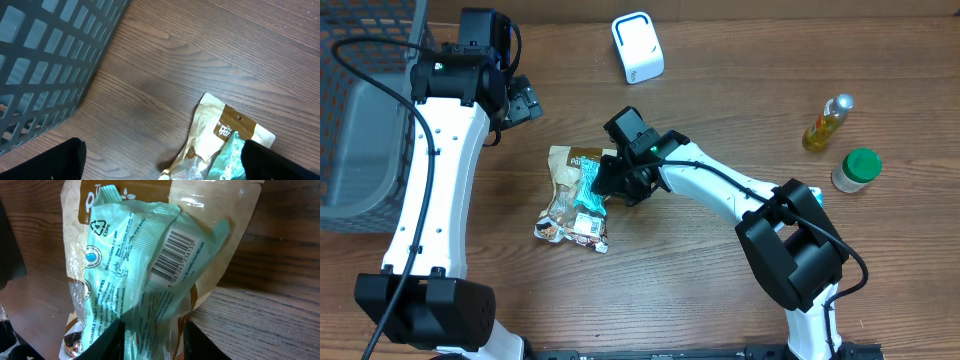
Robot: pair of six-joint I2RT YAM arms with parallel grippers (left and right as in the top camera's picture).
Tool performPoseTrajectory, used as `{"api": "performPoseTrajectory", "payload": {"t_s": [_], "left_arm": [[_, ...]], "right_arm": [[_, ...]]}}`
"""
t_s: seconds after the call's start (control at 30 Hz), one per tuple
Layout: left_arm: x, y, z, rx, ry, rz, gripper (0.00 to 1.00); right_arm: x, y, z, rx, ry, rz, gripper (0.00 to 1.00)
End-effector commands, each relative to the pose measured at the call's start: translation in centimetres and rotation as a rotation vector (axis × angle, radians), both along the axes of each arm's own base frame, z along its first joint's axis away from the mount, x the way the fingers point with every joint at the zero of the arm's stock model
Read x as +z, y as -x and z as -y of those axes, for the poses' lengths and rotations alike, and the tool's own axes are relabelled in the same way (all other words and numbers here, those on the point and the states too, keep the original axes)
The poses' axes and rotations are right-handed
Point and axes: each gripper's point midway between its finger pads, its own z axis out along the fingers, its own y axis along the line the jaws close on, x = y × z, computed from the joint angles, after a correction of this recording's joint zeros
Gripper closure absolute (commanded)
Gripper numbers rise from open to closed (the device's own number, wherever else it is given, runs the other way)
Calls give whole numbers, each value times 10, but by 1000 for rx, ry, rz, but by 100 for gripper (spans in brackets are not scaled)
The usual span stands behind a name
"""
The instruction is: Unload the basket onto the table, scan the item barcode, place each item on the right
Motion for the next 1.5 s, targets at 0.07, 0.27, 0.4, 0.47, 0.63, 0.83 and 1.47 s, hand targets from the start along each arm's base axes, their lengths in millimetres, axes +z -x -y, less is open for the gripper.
{"api": "performPoseTrajectory", "payload": {"t_s": [0.07, 0.27, 0.4, 0.47, 0.63, 0.83, 1.47], "left_arm": [[12, -1, 1, -19, -17, 30, 0], [12, -1, 1, -19, -17, 30, 0], [12, -1, 1, -19, -17, 30, 0], [12, -1, 1, -19, -17, 30, 0], [12, -1, 0, -18, -17, 30, 0], [12, -1, 0, -18, -17, 30, 0], [12, -1, 0, -18, -17, 30, 0]], "right_arm": [[-1, 4, -3, 9, -9, -8, 66], [-1, 4, -3, 9, -9, -8, 65], [-1, 4, -3, 9, -9, -8, 65], [-1, 4, -3, 9, -9, -8, 65], [-1, 4, -3, 9, -9, -9, 65], [-1, 4, -3, 10, -10, -9, 65], [2, 9, -7, 24, -35, -30, 65]]}}
